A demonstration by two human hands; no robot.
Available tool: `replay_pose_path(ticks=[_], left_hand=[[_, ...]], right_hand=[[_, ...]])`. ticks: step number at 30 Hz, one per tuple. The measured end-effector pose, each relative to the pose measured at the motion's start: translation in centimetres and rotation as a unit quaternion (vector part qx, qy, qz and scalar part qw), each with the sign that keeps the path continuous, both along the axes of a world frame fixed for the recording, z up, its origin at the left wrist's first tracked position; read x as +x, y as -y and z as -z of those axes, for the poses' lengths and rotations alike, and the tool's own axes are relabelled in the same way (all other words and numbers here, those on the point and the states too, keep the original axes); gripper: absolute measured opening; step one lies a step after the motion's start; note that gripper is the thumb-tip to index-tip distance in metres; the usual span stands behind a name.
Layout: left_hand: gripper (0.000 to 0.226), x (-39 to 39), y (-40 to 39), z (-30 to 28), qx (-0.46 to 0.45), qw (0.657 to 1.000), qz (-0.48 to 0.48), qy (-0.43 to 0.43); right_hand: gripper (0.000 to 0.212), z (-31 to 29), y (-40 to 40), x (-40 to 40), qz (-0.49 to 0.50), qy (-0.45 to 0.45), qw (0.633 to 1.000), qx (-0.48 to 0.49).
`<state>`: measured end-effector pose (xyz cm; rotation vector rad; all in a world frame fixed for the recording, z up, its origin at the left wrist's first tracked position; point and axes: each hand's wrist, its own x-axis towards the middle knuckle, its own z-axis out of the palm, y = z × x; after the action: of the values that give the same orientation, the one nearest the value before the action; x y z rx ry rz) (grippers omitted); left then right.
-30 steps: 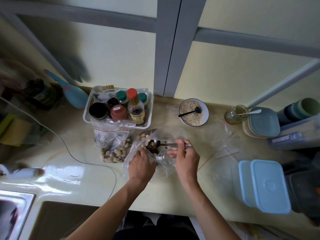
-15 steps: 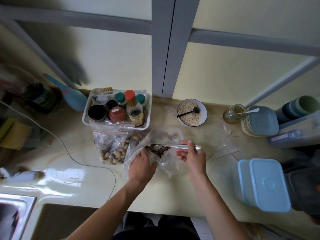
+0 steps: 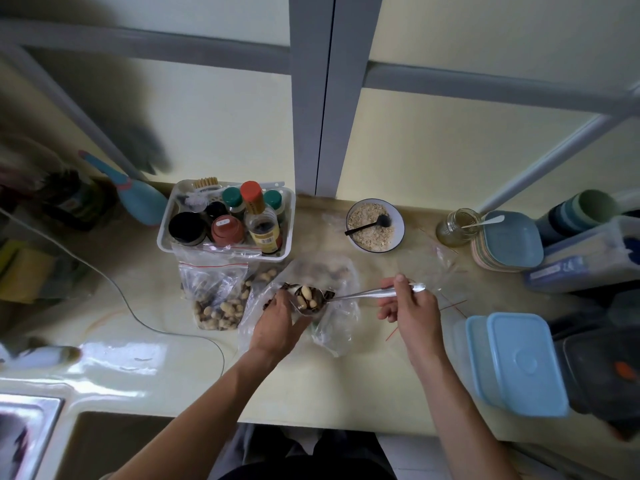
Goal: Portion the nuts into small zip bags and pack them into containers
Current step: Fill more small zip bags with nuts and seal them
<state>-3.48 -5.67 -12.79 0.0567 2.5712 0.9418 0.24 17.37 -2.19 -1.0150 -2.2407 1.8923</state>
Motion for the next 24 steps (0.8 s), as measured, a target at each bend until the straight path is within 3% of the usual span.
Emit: replay_pose_path(ticks=[4, 8, 16, 24], left_hand=[[0.059, 0.3, -0.1, -0.3, 0.055, 0.998, 0.008, 0.009], [0.054, 0.4, -0.2, -0.2, 0.073, 0.997, -0.01, 0.007], [0.046, 1.0, 0.5, -0.5, 0.11, 0.991, -0.022, -0.078], [0.051, 2.0, 1.1, -0.9, 0.118, 0.984, -0.038, -0.128]], right_hand=[[0.038, -0.8, 0.3, 0.4, -0.06, -0.017, 0.998, 0.022], [0.034, -1.4, 0.6, 0.7, -0.144, -0.034, 0.988, 0.037], [0.02, -3.8, 1.5, 2.0, -0.366, -0.05, 0.928, 0.041], [0.024, -5.4, 1.4, 2.8, -0.376, -0.076, 0.921, 0.061]])
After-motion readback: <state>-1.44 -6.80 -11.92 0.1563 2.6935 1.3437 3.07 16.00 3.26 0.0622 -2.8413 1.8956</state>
